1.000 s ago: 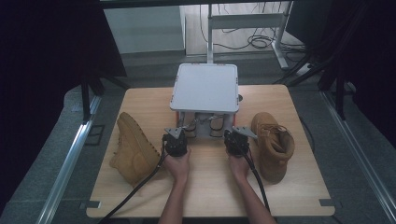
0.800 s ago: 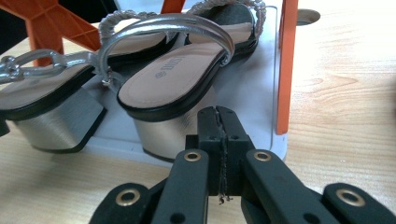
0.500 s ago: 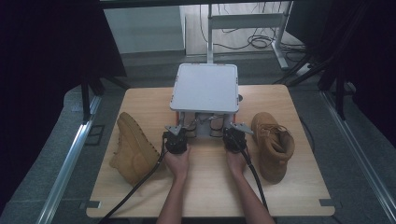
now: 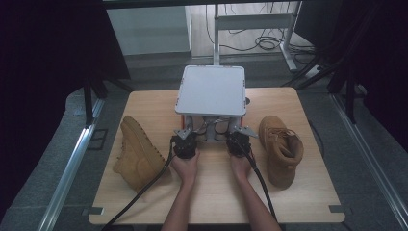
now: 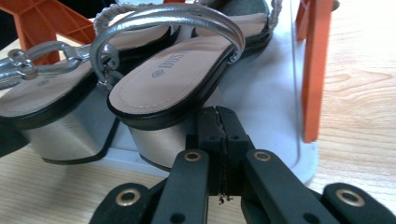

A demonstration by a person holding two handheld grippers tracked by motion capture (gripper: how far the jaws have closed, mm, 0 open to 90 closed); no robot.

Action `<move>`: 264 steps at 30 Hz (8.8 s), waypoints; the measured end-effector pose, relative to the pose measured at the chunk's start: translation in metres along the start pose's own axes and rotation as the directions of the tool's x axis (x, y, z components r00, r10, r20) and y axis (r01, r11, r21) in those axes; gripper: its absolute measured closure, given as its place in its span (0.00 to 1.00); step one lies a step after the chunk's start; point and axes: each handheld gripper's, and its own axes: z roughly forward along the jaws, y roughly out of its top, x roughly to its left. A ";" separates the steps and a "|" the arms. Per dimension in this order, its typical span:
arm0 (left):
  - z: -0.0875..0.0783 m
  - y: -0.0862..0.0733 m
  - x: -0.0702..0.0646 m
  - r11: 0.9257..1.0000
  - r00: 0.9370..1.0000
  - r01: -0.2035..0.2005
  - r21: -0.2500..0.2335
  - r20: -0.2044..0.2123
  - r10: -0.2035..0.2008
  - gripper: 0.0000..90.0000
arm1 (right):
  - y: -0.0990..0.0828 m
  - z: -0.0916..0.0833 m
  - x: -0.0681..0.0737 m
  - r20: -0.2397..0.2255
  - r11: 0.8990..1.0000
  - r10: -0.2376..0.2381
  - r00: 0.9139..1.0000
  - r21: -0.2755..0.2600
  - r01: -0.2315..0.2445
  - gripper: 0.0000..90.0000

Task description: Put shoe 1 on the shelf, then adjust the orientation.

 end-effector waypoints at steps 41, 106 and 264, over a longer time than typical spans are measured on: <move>-0.053 -0.010 -0.006 0.998 0.984 -0.048 -0.048 0.169 0.056 0.86 | -0.008 -0.042 0.009 -0.105 0.997 -0.037 0.994 -0.071 0.030 0.97; -0.217 0.012 0.132 0.970 0.954 -0.208 -0.123 0.196 0.229 0.94 | -0.031 -0.128 -0.022 -0.226 0.991 -0.124 0.966 -0.073 0.110 0.61; -0.096 -0.011 0.032 0.965 0.898 -0.261 -0.015 0.362 0.249 0.98 | -0.042 -0.120 -0.037 -0.146 0.992 -0.121 0.982 -0.059 0.113 0.57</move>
